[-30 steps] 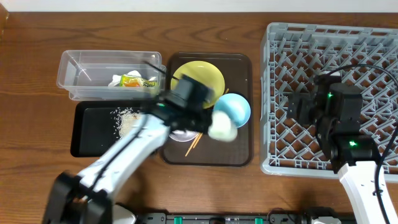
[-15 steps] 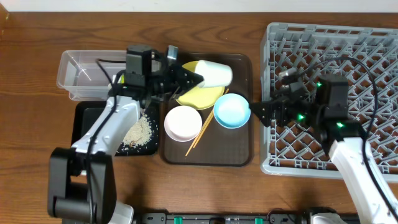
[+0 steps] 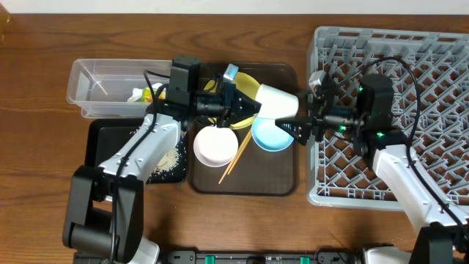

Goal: Sort waste into correct bins and load items into the dishwasher rack
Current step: 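Lift the cream cup and hand it to the right gripper, then place the cream cup upright in the dish rack with right gripper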

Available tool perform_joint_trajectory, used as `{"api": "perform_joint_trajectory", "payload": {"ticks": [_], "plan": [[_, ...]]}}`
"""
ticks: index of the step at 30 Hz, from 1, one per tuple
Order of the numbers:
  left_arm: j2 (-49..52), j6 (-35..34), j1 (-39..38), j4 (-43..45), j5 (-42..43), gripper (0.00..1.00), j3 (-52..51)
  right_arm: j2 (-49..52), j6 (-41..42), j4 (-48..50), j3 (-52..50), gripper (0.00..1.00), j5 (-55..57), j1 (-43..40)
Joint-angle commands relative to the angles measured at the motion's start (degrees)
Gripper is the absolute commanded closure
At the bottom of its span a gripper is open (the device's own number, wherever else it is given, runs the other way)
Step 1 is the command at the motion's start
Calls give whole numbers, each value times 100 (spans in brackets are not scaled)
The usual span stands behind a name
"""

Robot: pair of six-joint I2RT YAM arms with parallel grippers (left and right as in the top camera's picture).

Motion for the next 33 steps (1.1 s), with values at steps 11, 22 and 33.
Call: {"api": "perform_joint_trajectory", "payload": {"ticks": [11,22,33], "plan": [[9,-437,7,332,468,94,87,37,-345,323,94,10,-1185,105],[9,-472,4,376,610,94,87,37,-343,793,94,23,-1137,101],[9,-474,4,374,612,94,87,37,-343,839,94,32,-1137,101]]}}
